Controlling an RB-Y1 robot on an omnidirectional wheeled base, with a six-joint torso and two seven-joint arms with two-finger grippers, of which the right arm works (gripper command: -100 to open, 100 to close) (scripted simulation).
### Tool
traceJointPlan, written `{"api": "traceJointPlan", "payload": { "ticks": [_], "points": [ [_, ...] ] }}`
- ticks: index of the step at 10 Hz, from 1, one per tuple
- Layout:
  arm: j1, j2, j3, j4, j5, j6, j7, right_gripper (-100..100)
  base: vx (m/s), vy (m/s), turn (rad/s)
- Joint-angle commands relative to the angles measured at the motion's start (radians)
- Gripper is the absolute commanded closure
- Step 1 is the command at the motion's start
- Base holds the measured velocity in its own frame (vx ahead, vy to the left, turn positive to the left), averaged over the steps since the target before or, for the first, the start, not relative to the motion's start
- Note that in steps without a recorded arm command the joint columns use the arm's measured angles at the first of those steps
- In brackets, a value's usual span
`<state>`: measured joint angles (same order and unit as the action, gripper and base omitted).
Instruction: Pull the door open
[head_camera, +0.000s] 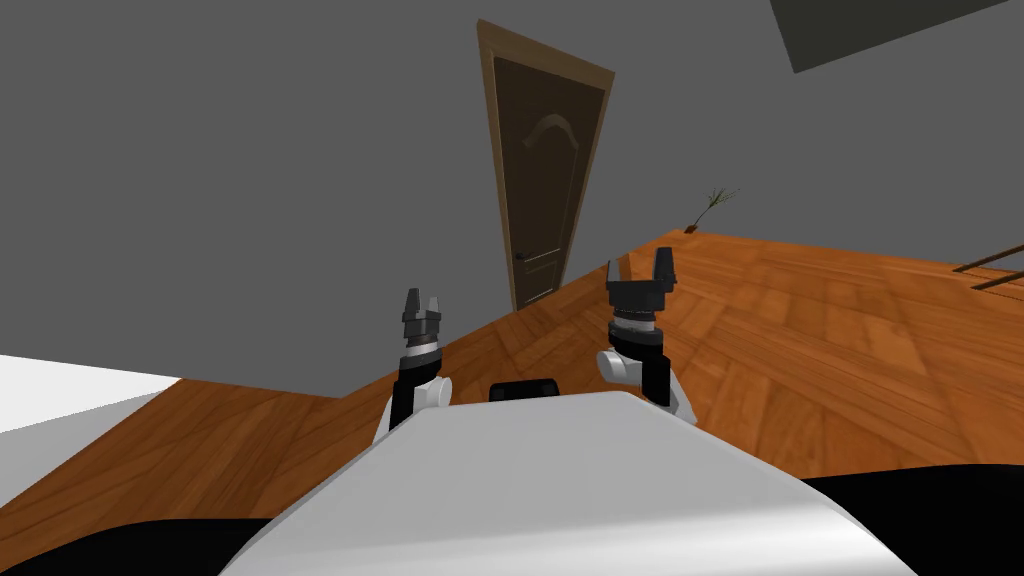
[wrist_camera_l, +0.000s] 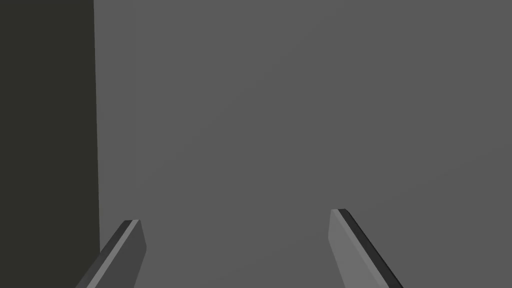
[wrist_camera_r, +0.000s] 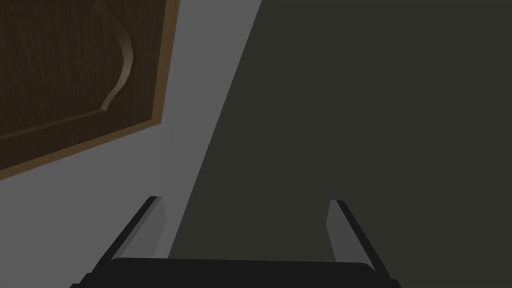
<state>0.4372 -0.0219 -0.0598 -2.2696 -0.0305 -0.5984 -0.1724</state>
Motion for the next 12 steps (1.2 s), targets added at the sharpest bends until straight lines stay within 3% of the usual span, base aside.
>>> {"api": "traceJointPlan", "payload": {
  "ticks": [1,7,12],
  "points": [
    [-0.013,-0.008,0.005,0.037,-0.001,-0.007,-0.001,-100,0.09,-0.01,0.058],
    [-0.068,-0.047,0.019,0.184,-0.008,-0.023,-0.006,-100,0.085,-0.017,0.065],
    [-0.126,-0.084,0.034,0.337,-0.016,-0.04,-0.012,-100,0.097,-0.027,0.084]
  ]
}}
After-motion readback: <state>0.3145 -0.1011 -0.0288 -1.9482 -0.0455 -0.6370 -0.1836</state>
